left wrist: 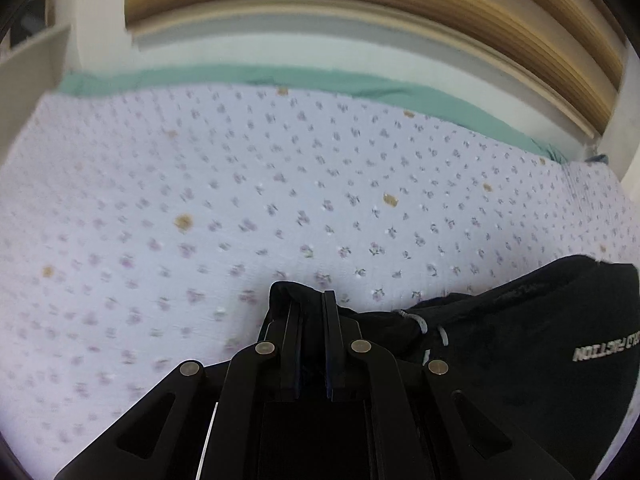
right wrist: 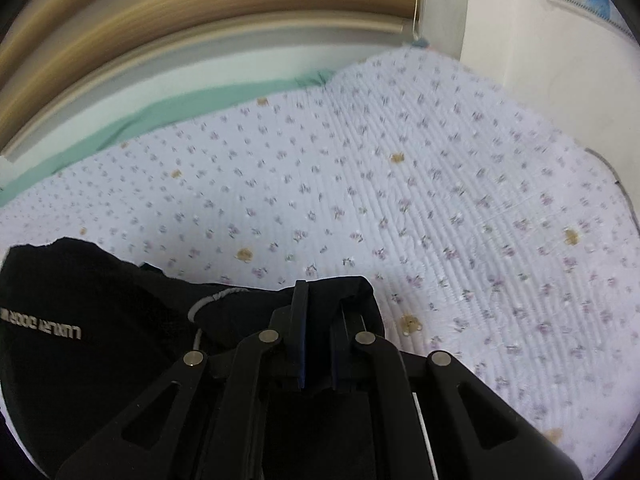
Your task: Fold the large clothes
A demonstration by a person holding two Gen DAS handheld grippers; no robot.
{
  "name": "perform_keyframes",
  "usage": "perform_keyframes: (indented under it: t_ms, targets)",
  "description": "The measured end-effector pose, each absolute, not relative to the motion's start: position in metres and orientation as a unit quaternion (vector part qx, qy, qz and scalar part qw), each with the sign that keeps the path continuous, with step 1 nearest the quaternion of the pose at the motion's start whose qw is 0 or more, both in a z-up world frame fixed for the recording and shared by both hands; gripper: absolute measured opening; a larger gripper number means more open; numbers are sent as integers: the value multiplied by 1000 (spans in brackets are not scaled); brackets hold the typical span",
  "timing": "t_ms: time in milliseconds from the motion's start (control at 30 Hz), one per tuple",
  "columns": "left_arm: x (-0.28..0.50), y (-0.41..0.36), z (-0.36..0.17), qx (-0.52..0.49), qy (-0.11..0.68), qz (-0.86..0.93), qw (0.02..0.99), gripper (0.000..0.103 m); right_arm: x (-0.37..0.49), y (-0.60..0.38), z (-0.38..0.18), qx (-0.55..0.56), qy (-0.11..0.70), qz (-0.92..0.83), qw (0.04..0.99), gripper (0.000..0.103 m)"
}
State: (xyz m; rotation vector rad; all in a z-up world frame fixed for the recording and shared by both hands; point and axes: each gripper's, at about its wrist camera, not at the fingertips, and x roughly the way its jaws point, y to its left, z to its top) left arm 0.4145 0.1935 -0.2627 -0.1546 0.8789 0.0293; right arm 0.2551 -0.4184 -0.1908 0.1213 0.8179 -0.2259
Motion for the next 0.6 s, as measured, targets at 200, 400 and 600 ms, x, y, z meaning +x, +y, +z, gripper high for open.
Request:
perform_keyframes:
  t_ms: [200, 400, 600]
  targets:
    - [425, 184, -298, -43, 448, 3, 893, 9, 284, -409, -247, 26, 440, -102, 892, 7]
    - [433, 208, -308, -115, 472, -31, 874, 12, 286, -428, -257, 88, 456, -64, 883, 7]
    - [419, 257, -301, -261, 479, -91, 833, 26, 263, -489, -240, 297, 432, 33, 851, 22]
